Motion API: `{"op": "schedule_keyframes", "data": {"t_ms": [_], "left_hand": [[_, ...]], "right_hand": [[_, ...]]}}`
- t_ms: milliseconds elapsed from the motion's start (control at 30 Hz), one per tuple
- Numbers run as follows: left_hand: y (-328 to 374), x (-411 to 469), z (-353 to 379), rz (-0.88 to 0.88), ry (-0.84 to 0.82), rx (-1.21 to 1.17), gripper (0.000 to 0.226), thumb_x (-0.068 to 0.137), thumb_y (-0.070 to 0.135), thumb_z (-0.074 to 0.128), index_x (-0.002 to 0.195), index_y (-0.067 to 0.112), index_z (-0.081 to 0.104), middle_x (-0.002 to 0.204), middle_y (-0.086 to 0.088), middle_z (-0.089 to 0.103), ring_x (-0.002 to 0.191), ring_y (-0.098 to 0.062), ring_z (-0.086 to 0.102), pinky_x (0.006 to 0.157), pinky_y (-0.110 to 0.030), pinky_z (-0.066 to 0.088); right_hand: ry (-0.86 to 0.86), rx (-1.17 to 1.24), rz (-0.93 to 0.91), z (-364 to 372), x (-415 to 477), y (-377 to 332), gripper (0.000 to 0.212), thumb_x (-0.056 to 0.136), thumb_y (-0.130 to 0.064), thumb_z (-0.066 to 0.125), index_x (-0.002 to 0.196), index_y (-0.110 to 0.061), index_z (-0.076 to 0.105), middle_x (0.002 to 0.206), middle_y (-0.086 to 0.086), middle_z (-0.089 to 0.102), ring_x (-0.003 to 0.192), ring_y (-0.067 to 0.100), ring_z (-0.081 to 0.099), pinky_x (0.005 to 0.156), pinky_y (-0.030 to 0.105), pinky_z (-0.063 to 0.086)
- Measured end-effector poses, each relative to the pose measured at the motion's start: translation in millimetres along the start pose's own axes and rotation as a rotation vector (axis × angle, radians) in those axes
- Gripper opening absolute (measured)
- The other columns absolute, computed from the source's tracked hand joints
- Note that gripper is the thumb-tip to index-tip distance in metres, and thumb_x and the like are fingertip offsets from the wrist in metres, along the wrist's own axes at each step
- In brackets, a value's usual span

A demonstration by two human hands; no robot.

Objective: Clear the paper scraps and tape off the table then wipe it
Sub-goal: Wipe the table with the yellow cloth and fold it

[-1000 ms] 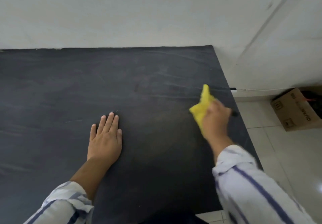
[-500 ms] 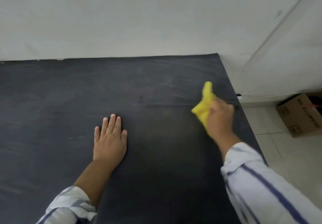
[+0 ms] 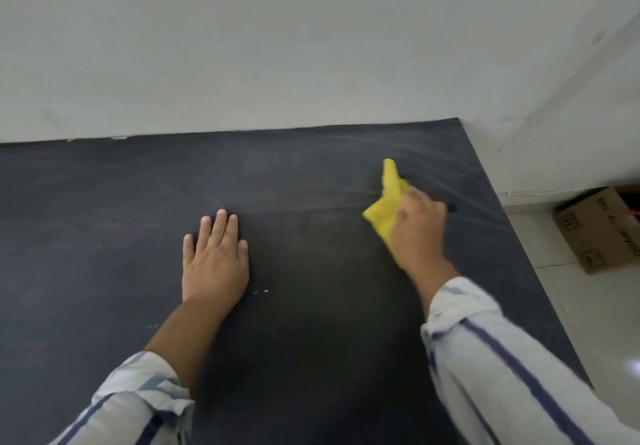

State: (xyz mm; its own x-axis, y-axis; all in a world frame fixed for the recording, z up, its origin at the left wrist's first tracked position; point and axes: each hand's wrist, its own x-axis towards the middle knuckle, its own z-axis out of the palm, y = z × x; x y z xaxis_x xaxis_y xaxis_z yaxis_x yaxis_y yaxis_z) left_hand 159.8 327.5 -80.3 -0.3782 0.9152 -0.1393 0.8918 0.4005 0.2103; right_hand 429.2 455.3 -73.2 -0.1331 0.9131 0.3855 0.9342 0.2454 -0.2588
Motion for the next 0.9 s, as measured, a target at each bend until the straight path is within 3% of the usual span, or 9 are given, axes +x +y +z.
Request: {"op": "schedule_keyframes", "data": {"t_ms": [133,200,433,533,600,700,767,833,900], "left_hand": [[-15,26,-7,-0.063,0.023,-0.025,0.051,0.100,0.033,0.025,0.149,0.024,0.019,0.159,0.002,0.008,0.146,-0.019,0.001,0.117,-0.044,0.003],[-20,35,-9,-0.110,0.029,-0.017,0.051,0.100,0.034,0.023,0.149,0.025,0.018,0.159,0.001,0.008,0.146,-0.020,0.001,0.117,-0.046,0.003],[-8,53,-9,-0.081,0.016,-0.005,0.054,0.099,0.037,0.017,0.150,0.021,0.008,0.159,0.000,0.000,0.146,-0.021,-0.005,0.118,-0.046,0.000],[2,63,-8,-0.046,0.005,-0.013,0.054,0.100,0.037,0.018,0.150,0.020,0.007,0.159,0.001,-0.001,0.146,-0.020,-0.007,0.118,-0.045,0.000],[5,74,-7,-0.040,0.008,-0.019,0.054,0.099,0.032,0.021,0.151,0.021,0.008,0.159,0.003,-0.002,0.146,-0.018,-0.007,0.118,-0.044,-0.001],[4,89,-10,-0.039,0.015,-0.017,0.055,0.098,0.030,0.022,0.151,0.022,0.008,0.159,0.006,-0.002,0.146,-0.016,-0.007,0.118,-0.043,-0.001],[4,96,-12,-0.034,0.010,-0.012,0.054,0.100,0.036,0.017,0.151,0.022,0.005,0.159,0.006,-0.003,0.146,-0.017,-0.008,0.118,-0.043,-0.001],[6,99,-12,-0.034,-0.003,-0.005,0.055,0.100,0.038,0.012,0.150,0.021,0.001,0.159,0.005,-0.006,0.145,-0.018,-0.010,0.118,-0.044,-0.002],[10,103,-10,-0.027,-0.010,0.008,0.056,0.099,0.039,0.010,0.150,0.021,-0.002,0.159,0.004,-0.009,0.145,-0.019,-0.012,0.118,-0.044,-0.003]], "right_hand": [[-0.156,0.206,-0.555,18,-81,-105,0.028,0.082,-0.027,0.051,0.106,-0.016,0.059,0.113,0.012,0.065,0.078,0.029,0.054,0.067,0.034,0.043],[-0.187,0.209,-0.644,26,-88,-104,0.023,0.090,-0.034,0.044,0.105,-0.020,0.055,0.118,0.011,0.063,0.075,0.027,0.054,0.065,0.033,0.046],[-0.007,-0.027,0.069,30,46,2,0.040,0.076,-0.034,0.039,0.090,-0.006,0.064,0.090,0.016,0.066,0.078,0.038,0.061,0.069,0.040,0.040],[0.007,0.042,-0.191,41,39,-65,0.034,0.080,-0.024,0.054,0.111,-0.012,0.062,0.103,0.010,0.066,0.081,0.031,0.059,0.069,0.038,0.040],[-0.100,0.179,-0.452,60,8,-109,0.026,0.082,-0.021,0.051,0.104,-0.013,0.063,0.114,0.015,0.063,0.076,0.032,0.058,0.067,0.037,0.045],[-0.239,0.164,-0.578,69,12,-112,0.032,0.085,-0.043,0.051,0.106,-0.020,0.059,0.117,0.009,0.062,0.076,0.031,0.058,0.068,0.037,0.047],[-0.211,-0.014,-0.416,83,47,-67,0.045,0.082,-0.058,0.047,0.109,-0.024,0.059,0.118,0.000,0.062,0.085,0.029,0.060,0.072,0.038,0.044],[-0.192,-0.162,-0.069,81,86,-23,0.061,0.077,-0.067,0.033,0.113,-0.025,0.058,0.123,-0.004,0.060,0.096,0.027,0.059,0.079,0.037,0.041],[-0.082,-0.090,0.086,72,109,-32,0.060,0.072,-0.061,0.040,0.110,-0.020,0.061,0.114,0.000,0.067,0.097,0.028,0.060,0.078,0.035,0.037]]}}
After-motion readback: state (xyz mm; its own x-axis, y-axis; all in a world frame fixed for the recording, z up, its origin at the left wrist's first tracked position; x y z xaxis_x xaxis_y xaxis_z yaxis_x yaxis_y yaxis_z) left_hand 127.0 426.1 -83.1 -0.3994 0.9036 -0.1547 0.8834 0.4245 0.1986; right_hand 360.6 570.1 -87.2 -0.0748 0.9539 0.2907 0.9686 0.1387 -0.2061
